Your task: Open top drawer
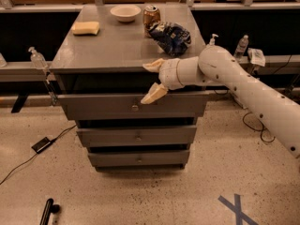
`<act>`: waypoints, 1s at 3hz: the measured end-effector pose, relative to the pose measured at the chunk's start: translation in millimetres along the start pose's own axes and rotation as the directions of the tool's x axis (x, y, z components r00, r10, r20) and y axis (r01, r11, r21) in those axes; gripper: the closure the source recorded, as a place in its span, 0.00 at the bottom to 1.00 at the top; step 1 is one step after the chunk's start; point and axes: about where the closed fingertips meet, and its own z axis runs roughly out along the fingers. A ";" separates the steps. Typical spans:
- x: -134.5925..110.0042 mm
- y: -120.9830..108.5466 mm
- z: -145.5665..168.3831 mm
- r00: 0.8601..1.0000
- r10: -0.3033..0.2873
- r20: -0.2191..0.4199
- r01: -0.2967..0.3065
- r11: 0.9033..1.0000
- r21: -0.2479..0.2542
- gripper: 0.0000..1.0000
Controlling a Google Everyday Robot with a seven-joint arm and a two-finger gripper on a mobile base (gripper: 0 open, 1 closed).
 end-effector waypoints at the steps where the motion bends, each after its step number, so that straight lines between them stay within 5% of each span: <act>1: 0.1 -0.1 0.0 1.000 0.000 0.000 0.000 1.000 0.000 0.10; 3: 1.8 28.6 -20.4 0.999 0.040 -0.012 -0.040 0.999 -0.005 0.10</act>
Offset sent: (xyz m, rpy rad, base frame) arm -0.0255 -0.0247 -0.0183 -0.0135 0.0586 -0.0421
